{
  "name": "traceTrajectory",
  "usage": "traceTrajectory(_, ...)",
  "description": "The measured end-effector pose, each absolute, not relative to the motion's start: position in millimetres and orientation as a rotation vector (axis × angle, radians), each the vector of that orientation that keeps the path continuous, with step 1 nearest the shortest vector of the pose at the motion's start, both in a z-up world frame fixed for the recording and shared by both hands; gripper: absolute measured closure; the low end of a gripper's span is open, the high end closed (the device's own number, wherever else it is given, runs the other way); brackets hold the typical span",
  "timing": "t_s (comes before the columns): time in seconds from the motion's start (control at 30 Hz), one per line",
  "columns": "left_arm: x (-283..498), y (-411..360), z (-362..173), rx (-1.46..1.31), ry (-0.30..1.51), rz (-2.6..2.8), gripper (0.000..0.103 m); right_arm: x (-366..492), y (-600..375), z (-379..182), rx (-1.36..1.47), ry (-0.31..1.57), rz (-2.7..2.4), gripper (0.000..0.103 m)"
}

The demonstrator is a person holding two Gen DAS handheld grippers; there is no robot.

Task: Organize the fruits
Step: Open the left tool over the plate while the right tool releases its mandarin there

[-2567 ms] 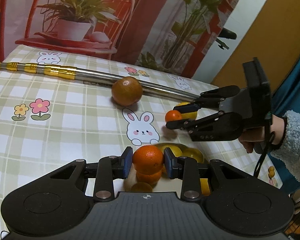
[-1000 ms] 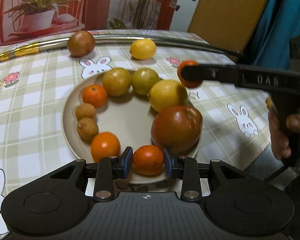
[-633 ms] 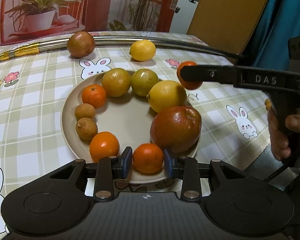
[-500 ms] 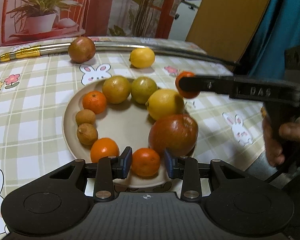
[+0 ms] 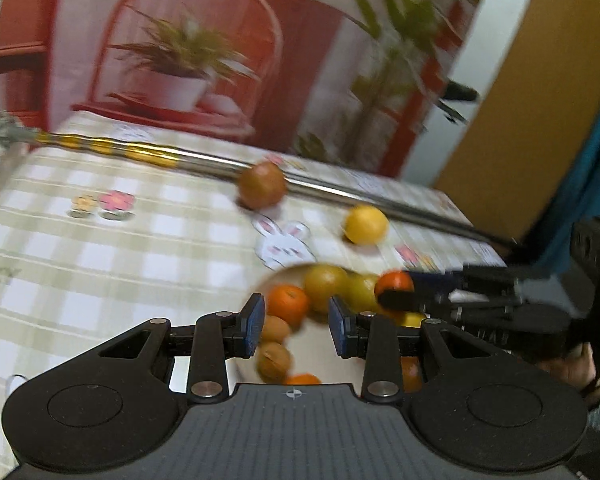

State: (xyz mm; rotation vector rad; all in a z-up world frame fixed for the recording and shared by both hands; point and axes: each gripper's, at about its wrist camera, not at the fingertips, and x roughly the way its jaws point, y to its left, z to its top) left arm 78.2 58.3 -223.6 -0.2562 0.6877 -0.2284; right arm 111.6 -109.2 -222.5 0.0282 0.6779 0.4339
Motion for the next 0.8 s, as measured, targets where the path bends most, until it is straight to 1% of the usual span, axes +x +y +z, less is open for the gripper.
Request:
traceTrajectory(0.2, 77.8, 71.5, -224.3, -0.296, 0.675, -0.187, 0.066, 122.3, -86.1, -235.7, -0.069, 0.73, 0.433, 0.069)
traceTrajectory(0.43, 74.9, 76.6, -227.6, -0.303, 0.677, -0.181, 0.066, 121.7, -79.3, -237.2, -0.121, 0.728, 0.419, 0.069)
traceTrajectory(0.6, 74.2, 76.1, -227.9, -0.301, 0.678, -0.181, 0.066, 117.7, -68.4, -237.3, -0.214, 0.717, 0.394, 0.066)
traceTrajectory(0.7, 73.5, 75.8, -227.9, -0.297, 0.68, -0.179, 0.066, 116.4, -69.3, -237.6, -0.207, 0.718, 0.386, 0.066)
traceTrajectory(0.8, 73.4, 75.7, -228.0, -0.296, 0.681, -0.18, 0.066, 114.7, -71.9, -237.0, -0.2, 0.716, 0.377, 0.063)
